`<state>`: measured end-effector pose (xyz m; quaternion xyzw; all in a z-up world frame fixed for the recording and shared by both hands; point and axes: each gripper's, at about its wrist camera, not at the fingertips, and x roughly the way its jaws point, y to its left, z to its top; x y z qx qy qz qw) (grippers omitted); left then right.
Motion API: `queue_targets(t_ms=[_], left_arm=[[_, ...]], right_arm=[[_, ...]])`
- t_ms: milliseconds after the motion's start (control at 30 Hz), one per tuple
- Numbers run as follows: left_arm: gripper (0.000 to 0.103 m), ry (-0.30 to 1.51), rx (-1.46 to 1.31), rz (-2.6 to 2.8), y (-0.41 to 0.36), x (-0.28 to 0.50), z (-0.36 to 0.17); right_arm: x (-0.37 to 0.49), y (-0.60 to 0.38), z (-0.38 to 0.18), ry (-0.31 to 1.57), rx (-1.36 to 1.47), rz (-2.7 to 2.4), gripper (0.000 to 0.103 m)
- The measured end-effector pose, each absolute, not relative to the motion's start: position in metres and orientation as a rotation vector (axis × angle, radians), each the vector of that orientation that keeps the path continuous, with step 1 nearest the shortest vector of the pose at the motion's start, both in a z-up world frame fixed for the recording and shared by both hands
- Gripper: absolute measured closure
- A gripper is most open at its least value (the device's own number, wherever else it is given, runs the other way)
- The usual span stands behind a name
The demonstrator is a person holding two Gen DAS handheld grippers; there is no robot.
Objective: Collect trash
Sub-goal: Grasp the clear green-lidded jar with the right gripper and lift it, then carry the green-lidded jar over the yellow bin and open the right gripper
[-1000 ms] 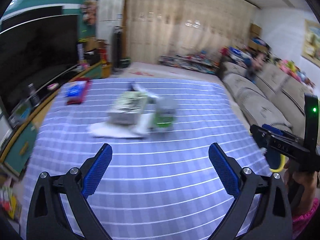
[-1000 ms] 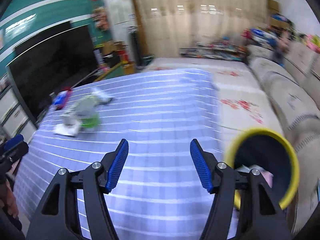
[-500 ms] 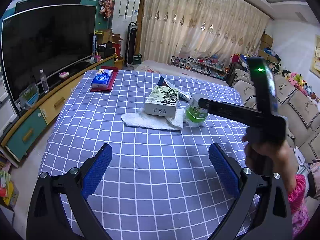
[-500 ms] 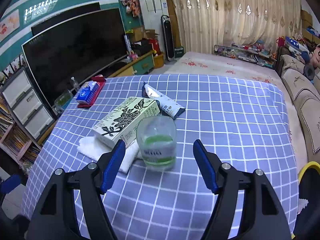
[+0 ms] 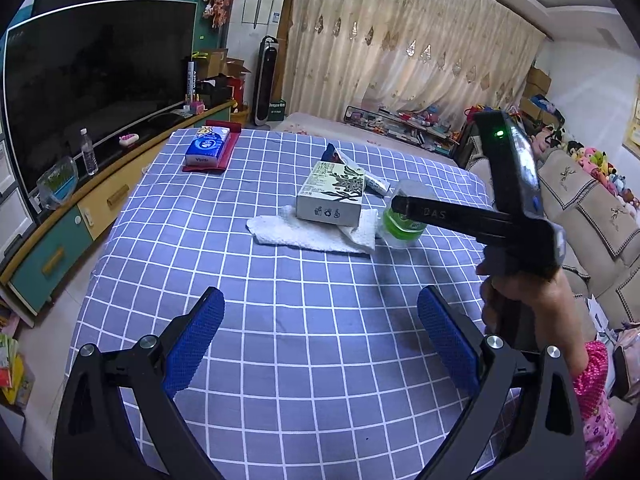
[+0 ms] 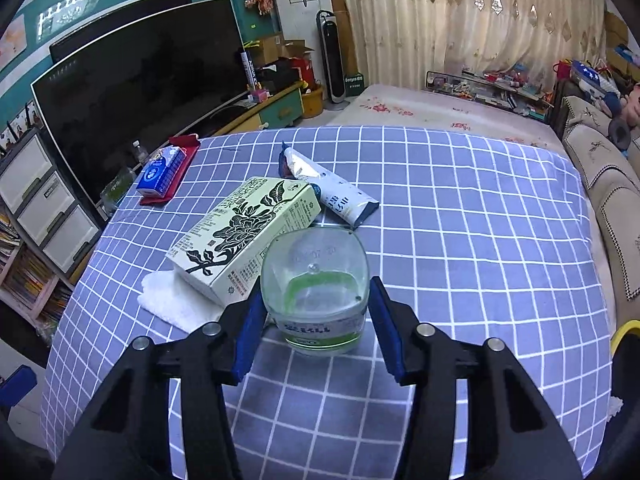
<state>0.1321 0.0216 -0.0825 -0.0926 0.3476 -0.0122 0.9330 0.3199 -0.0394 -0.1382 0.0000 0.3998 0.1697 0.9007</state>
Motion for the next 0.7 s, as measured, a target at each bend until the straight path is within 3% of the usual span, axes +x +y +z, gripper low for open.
queue_targets(t_ms=[267, 700], left_arm=[[0.007, 0.726, -0.168, -0.047, 0.008, 0.137, -0.088], [0.007, 0.758, -0.147, -0.072, -0.018, 0.157, -0.098]], right_arm=[[0.286, -0.076, -0.121, 0.777, 0.029, 0.342, 0.055], [0.229, -0.257, -0.12, 0.729, 0.147, 0.008, 0.055]])
